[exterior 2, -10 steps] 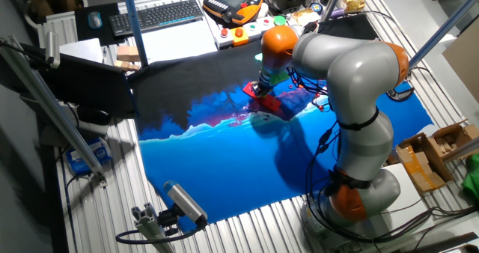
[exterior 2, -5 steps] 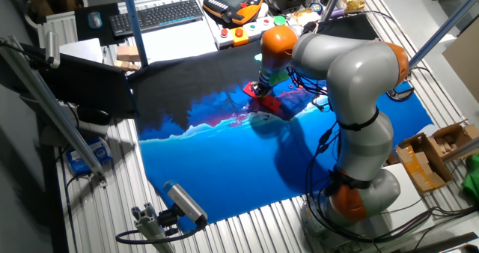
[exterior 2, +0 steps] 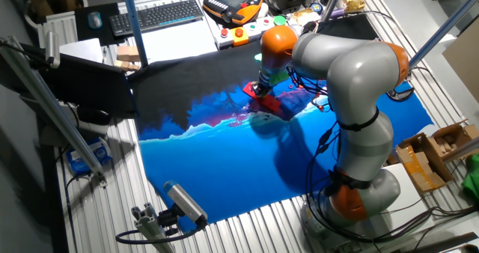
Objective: Take out one Hanoi block and throw it aside
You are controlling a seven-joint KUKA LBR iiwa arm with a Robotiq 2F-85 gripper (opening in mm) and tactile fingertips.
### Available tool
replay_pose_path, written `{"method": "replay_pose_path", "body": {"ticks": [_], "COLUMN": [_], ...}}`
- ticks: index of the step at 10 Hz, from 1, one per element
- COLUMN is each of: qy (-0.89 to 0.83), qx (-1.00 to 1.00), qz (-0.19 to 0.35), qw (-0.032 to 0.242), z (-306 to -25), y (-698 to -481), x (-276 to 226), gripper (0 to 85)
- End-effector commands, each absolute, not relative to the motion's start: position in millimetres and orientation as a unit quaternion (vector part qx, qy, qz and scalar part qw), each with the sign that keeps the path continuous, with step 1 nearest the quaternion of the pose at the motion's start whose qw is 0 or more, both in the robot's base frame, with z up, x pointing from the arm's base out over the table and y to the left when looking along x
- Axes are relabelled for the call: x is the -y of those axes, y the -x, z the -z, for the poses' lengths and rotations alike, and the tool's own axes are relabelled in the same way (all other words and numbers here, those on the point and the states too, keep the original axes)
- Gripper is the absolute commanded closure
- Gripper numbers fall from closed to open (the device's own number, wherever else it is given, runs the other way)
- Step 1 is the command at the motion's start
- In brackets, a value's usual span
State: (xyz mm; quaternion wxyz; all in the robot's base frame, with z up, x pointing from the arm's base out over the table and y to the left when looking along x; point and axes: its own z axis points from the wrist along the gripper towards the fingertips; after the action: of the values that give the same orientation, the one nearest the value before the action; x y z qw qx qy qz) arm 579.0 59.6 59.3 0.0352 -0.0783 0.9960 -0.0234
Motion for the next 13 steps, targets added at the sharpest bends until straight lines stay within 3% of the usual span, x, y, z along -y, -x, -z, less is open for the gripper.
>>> {"method": "replay_pose_path", "body": {"ticks": [1,10,12,13], "qy": [0.078,0.071,0.072,0.071], "qx": [-0.996,-0.996,-0.996,-0.996], "qz": [0.023,0.022,0.022,0.023], "qw": [0.035,0.039,0.038,0.039], "z": [-59.6,-61.8,-62.7,-63.1], "y": [-579.1,-579.1,-579.1,-579.0], "x": [-59.8,-61.5,-61.7,-61.7], "gripper": [48.7,43.7,50.7,46.3]}}
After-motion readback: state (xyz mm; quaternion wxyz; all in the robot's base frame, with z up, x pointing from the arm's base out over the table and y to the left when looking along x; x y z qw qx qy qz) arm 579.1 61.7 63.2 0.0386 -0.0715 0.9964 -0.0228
